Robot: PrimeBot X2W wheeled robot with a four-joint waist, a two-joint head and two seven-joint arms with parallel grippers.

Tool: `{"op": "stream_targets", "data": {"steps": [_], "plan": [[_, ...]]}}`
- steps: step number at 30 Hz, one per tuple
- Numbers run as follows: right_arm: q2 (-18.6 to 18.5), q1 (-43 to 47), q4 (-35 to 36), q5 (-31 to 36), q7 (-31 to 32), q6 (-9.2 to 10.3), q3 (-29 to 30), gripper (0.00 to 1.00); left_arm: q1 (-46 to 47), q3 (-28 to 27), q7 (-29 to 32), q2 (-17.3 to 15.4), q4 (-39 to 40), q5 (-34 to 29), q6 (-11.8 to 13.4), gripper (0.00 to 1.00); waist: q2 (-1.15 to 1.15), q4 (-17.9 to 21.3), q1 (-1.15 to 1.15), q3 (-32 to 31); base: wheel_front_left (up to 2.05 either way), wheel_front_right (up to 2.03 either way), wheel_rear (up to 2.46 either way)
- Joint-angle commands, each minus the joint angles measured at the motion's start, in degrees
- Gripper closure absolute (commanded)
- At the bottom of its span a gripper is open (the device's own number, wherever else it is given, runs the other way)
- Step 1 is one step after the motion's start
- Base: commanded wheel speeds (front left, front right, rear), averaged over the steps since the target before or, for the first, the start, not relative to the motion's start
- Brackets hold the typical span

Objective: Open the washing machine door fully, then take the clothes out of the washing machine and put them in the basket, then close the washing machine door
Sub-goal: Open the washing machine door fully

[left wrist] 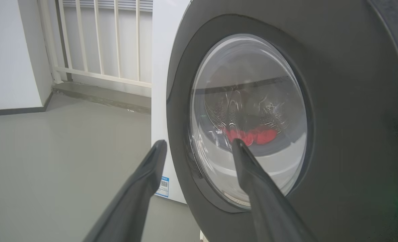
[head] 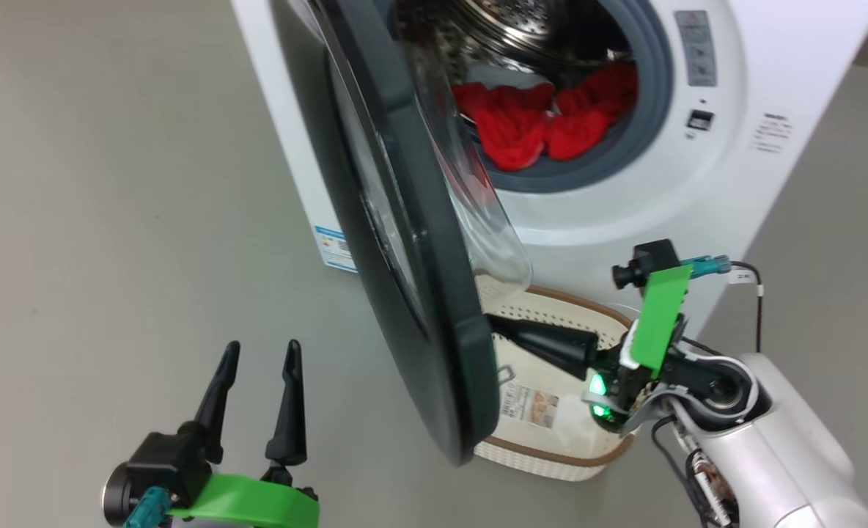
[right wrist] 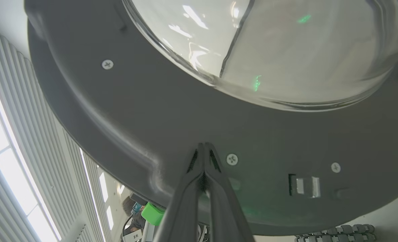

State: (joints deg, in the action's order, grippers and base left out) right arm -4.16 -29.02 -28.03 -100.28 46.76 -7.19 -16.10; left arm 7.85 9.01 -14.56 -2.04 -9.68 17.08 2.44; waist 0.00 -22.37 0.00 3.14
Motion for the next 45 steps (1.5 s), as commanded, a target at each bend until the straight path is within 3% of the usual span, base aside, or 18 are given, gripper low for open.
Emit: {"op": "stream_targets", "data": {"steps": [1,12,33,41,42,43,44,45], "plan": [[1.3,-0.3,2.2,-0.3,-0.2,-0.30,-1.4,1.00,0.3,-2.1,-0.4,-0.8,1.0,-1.0,-0.5,0.00,0.00,-1.9,0.00,-1.5,0.00,0.00,0.00],[1.3,-0.8,3.0,-2.6,-3.4,-0.30,-5.9,1.00,0.3,-1.4,-0.4,-0.9,-0.1,-1.0,-1.1,0.00,0.00,-7.9,0.00,-1.6,0.00,0.00,0.00],[1.3,-4.9,2.0,-6.2,-6.2,-0.30,-13.9,1.00,-1.5,-2.3,-0.4,-0.8,3.9,-0.2,1.1,0.00,0.00,-9.1,0.00,-0.1,0.00,0.00,0.00],[1.3,-3.5,3.1,-3.3,-9.8,-0.30,-12.6,1.00,-1.9,-2.4,-0.4,-0.8,3.3,-0.4,0.6,0.00,0.00,-8.7,0.00,-0.9,0.00,0.00,0.00],[1.3,-3.2,3.4,-2.3,-10.9,-0.30,-12.0,0.77,-2.0,-2.4,-0.4,-0.8,3.2,-0.5,0.5,0.00,0.00,-8.7,0.00,-1.1,0.00,0.00,0.00],[1.2,-2.9,3.9,-1.1,-11.8,-0.30,-11.5,0.28,-2.1,-2.5,-0.4,-0.8,3.1,-0.5,0.3,0.00,0.00,-8.6,0.00,-1.2,0.00,0.00,0.00],[0.9,-2.4,4.4,0.2,-12.8,-0.30,-11.1,0.00,-2.2,-2.6,-0.4,-0.8,3.0,-0.6,0.2,0.00,0.00,-8.5,0.00,-1.4,0.00,0.00,0.00],[0.5,-1.9,5.0,1.6,-13.8,-0.30,-10.7,0.00,-2.3,-2.8,-0.4,-0.8,2.9,-0.6,0.0,0.00,0.00,-8.4,0.00,-1.5,0.00,0.00,0.00]]}}
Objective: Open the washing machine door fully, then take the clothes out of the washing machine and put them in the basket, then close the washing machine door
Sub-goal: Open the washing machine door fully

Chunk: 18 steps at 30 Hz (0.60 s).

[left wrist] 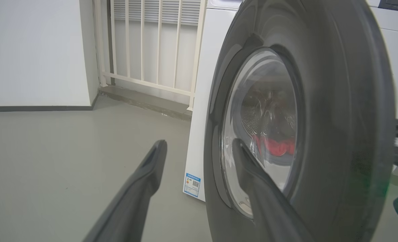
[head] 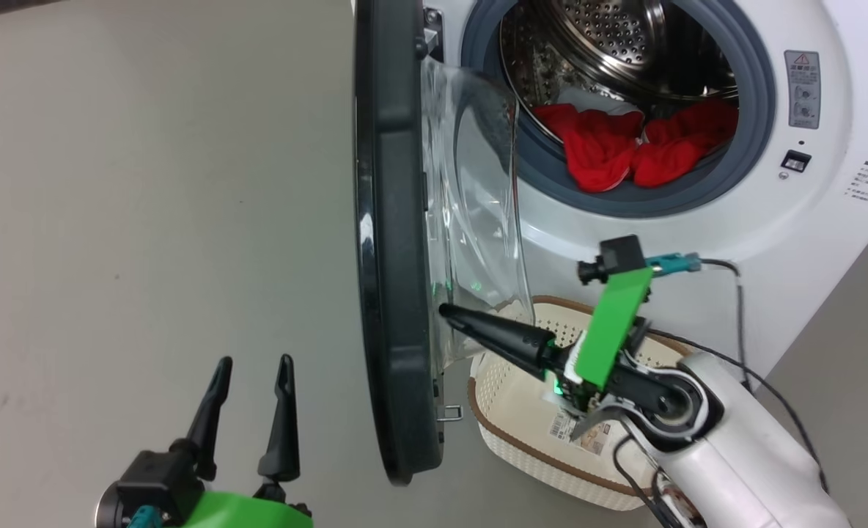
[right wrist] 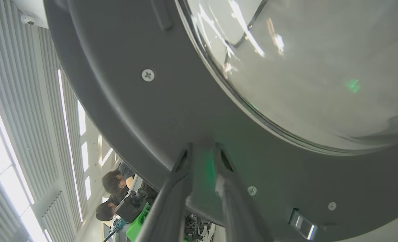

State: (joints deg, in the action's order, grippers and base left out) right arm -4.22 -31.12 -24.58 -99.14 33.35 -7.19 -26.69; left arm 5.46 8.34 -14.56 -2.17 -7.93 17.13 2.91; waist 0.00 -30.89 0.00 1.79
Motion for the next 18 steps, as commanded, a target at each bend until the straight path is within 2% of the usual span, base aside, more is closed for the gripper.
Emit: {"op": "stream_targets", "data": {"steps": [1,5,6,10,15,18], "plan": [[0.1,0.8,2.4,2.0,-1.6,-0.30,0.2,0.00,0.0,-2.2,-0.4,-0.7,1.0,-0.8,-0.6,0.00,0.00,0.3,0.00,-0.3,0.00,0.00,0.00],[-2.9,3.2,5.4,10.6,-9.8,-0.30,0.7,0.00,-0.1,-2.6,-0.4,-0.7,0.6,-1.0,-1.3,0.00,0.00,0.6,0.00,-0.9,0.00,0.00,0.00],[-4.6,4.6,6.4,16.0,-15.9,-0.30,0.4,0.00,-0.1,-2.8,-0.4,-0.7,0.5,-1.3,-1.4,0.00,0.00,0.8,0.00,-1.2,0.00,0.00,0.00],[-7.5,6.7,6.4,25.6,-27.6,-0.30,-1.4,0.00,0.0,-2.8,-0.4,-0.7,0.5,-1.6,-1.7,0.00,0.00,1.0,0.00,-1.6,0.00,0.00,0.00],[-10.3,8.3,2.5,37.6,-41.7,-0.30,-3.9,0.00,-0.1,-3.0,-0.4,-0.7,0.4,-2.3,-2.2,0.00,0.00,1.4,0.00,-2.3,0.00,0.00,0.00],[-10.6,8.5,-0.8,44.7,-46.9,-0.30,-3.5,0.00,-0.2,-3.4,-0.4,-0.7,0.5,-2.7,-2.5,0.00,0.00,1.9,0.00,-2.5,0.00,0.00,0.00]]}}
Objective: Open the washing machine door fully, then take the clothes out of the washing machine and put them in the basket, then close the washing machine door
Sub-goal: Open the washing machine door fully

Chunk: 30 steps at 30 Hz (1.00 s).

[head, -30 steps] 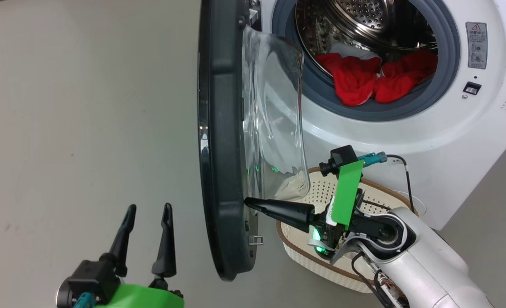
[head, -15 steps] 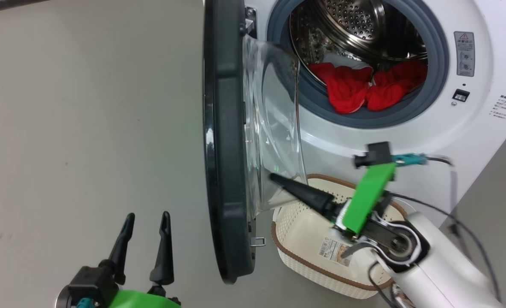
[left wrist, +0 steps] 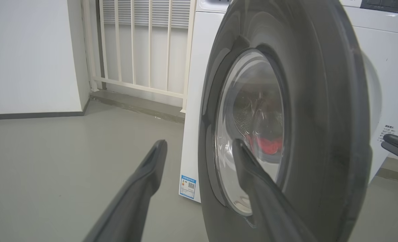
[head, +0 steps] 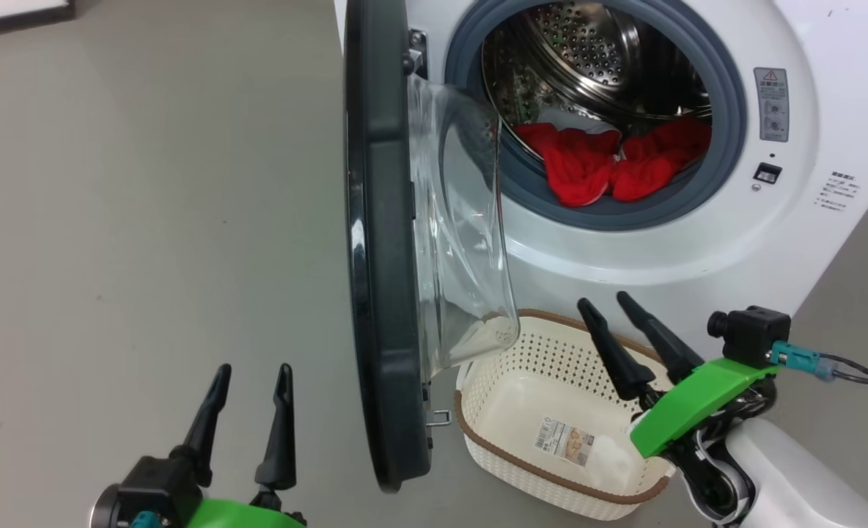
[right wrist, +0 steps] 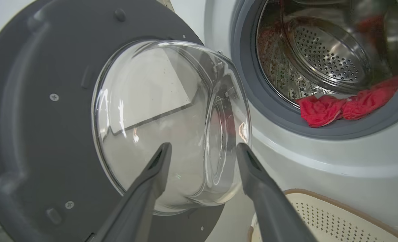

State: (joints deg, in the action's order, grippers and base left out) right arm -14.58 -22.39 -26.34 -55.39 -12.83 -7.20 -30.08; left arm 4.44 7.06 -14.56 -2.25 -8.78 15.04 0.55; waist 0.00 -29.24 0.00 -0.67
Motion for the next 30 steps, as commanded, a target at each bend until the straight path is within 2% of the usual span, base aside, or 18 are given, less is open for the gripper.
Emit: {"op": "stream_targets", "data": {"steps": [1,4,9,13,19,30], "plan": [[-0.1,-0.1,0.2,3.3,-1.4,-0.29,0.5,0.00,0.7,-2.2,-0.4,-0.6,1.4,-0.7,-0.2,0.00,0.00,0.5,0.00,-0.1,0.00,0.00,0.00],[1.0,0.9,-0.5,11.3,-2.1,-0.29,5.2,0.00,0.5,-2.6,-0.4,-0.6,1.6,-0.8,-0.5,0.00,0.00,1.0,0.00,0.0,0.00,0.00,0.00],[5.2,6.6,4.3,26.8,-2.1,-0.29,16.7,0.00,0.4,-2.7,-0.4,-0.6,1.9,-1.0,-0.6,0.00,0.00,1.0,0.00,0.0,0.00,0.00,0.00],[8.4,11.9,7.2,33.2,-2.2,-0.29,21.3,0.00,0.3,-2.6,-0.4,-0.6,1.6,-1.1,-0.8,0.00,0.00,0.6,0.00,-0.4,0.00,0.00,0.00],[10.7,17.6,11.0,38.0,-2.2,-0.29,24.6,0.00,0.0,-3.2,-0.4,-0.6,1.4,-1.4,-1.0,0.00,0.00,0.6,0.00,-0.7,0.00,0.00,0.00],[11.5,19.0,12.5,39.8,-2.2,-0.29,24.7,0.00,-0.4,-3.0,-0.4,-0.6,1.2,-1.4,-0.7,0.00,0.00,0.8,0.00,-1.1,0.00,0.00,0.00]]}}
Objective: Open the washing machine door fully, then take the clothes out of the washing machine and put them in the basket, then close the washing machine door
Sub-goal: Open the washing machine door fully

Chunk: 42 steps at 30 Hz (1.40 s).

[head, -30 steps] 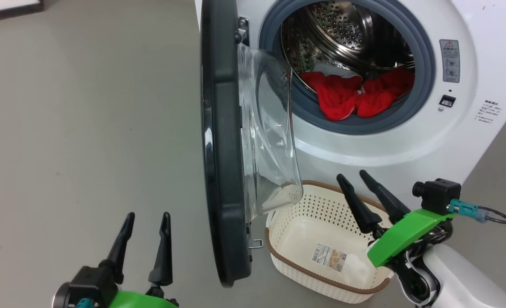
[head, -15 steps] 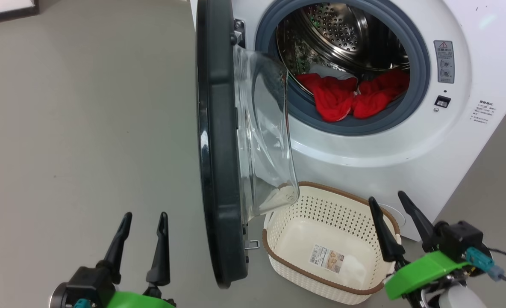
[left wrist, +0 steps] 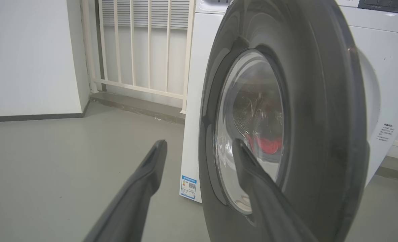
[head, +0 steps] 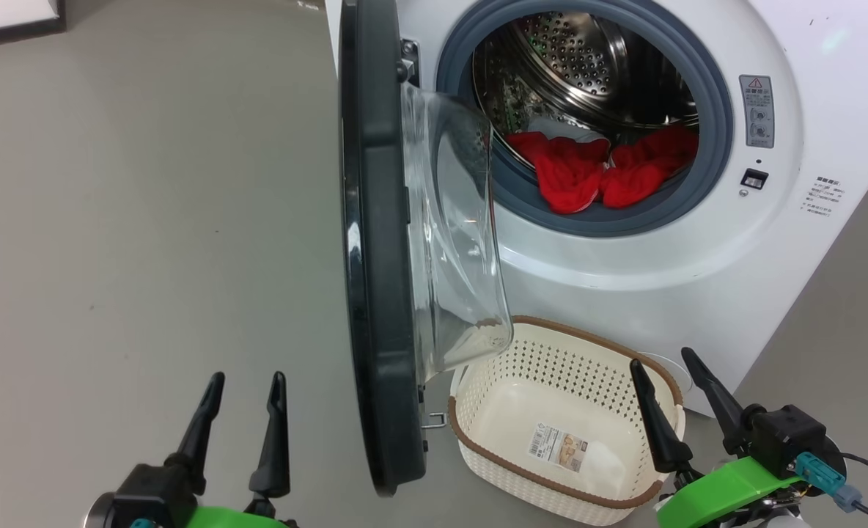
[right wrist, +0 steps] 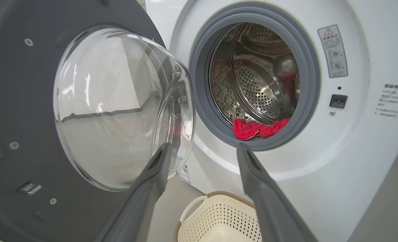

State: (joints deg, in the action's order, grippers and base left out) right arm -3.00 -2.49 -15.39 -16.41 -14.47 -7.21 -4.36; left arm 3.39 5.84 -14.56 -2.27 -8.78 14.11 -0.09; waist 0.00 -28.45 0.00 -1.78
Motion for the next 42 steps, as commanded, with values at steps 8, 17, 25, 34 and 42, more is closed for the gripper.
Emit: {"op": "stream_targets", "data": {"steps": [8,17,25,34,42], "plan": [[0.1,-0.5,1.6,0.7,-0.5,-0.28,-1.4,0.00,0.6,-1.9,-0.4,-0.6,1.2,-0.5,0.0,0.00,0.00,0.0,0.00,-0.4,0.00,0.00,0.00],[0.1,-0.8,0.5,0.1,-0.5,-0.28,-2.9,0.00,1.5,-0.7,-0.4,-0.6,4.8,0.6,1.0,1.00,0.00,0.1,0.00,-0.6,0.00,0.00,0.00],[0.1,-1.1,-0.4,-0.1,-0.5,-0.28,-4.7,0.00,6.8,2.1,-0.4,-0.6,15.9,-1.1,3.0,1.00,0.00,0.4,0.00,-1.0,0.00,0.00,0.00],[0.1,-0.8,-0.6,0.0,-0.5,-0.28,-5.5,0.00,10.8,11.4,0.4,-0.6,22.6,0.2,0.6,1.00,0.00,1.1,0.00,-1.8,0.00,0.00,0.00],[0.1,-0.7,-0.5,-0.3,-0.5,-0.28,-5.9,0.00,10.6,21.5,3.8,-0.6,17.9,3.9,-0.6,1.00,0.00,1.6,0.00,-1.0,0.00,0.00,0.00]]}}
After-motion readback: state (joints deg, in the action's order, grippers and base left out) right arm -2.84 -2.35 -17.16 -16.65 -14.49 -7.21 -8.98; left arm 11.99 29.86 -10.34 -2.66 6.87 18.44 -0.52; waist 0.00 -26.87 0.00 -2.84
